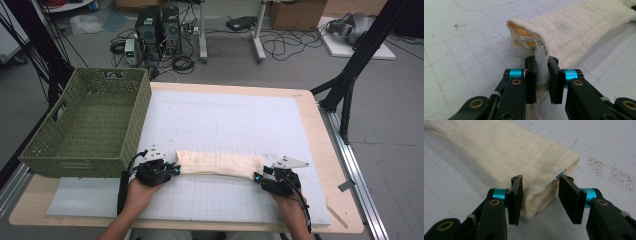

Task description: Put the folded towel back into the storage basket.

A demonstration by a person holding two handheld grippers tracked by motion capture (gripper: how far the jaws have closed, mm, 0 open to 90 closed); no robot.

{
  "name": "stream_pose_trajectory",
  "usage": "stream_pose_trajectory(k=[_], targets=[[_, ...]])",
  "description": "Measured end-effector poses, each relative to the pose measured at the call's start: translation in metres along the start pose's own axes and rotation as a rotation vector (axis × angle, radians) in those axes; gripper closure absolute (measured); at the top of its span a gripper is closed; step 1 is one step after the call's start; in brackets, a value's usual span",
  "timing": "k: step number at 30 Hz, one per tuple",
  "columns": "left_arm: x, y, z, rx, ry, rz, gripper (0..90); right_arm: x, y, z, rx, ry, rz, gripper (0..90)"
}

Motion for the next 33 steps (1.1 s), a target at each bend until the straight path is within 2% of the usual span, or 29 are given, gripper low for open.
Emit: stream_pose_trajectory(k=[4,8,9,11,13,19,23,33], targets=[[0.000,0.000,-0.001,-0.001,0.001,0.000,78.4,-0.003,-0.001,-0.001,-0.004,0.016,-0.005,58.0],[0.001,-0.001,-0.002,-0.005,0.000,-0.005,78.4,-0.011,-0.001,-0.001,-0.001,0.051,0.004,75.8],[0.001,-0.001,-0.002,-0.005,0.001,-0.005,78.4,-0.012,-0.001,0.000,-0.001,0.056,0.008,77.8],[0.001,-0.001,-0.002,-0.004,0.000,-0.004,78.4,-0.012,-0.001,0.000,-0.002,0.068,-0.025,79.1],[0.001,0.000,-0.002,-0.003,-0.003,-0.002,78.5,-0.012,-0.001,0.000,-0.002,0.074,-0.036,79.9],[0.001,0.010,0.005,0.039,-0.008,0.001,79.6,-0.011,0.005,0.003,0.017,0.060,-0.027,81.3],[0.001,0.021,0.013,0.081,-0.010,0.021,80.4,-0.010,0.018,0.011,0.070,0.061,-0.026,81.3],[0.005,0.047,0.030,0.162,-0.023,0.015,80.9,-0.010,0.047,0.029,0.185,0.068,-0.023,81.4]])
Point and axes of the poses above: each handheld gripper's, and its own axes: z roughly backward along the jaws, y roughly out of its top, x roughly to its right, the point moved 10 cm from there along -z, roughly forward along the jaws, and after that the axes turned 10 degrees about x, right-handed, at the moved point
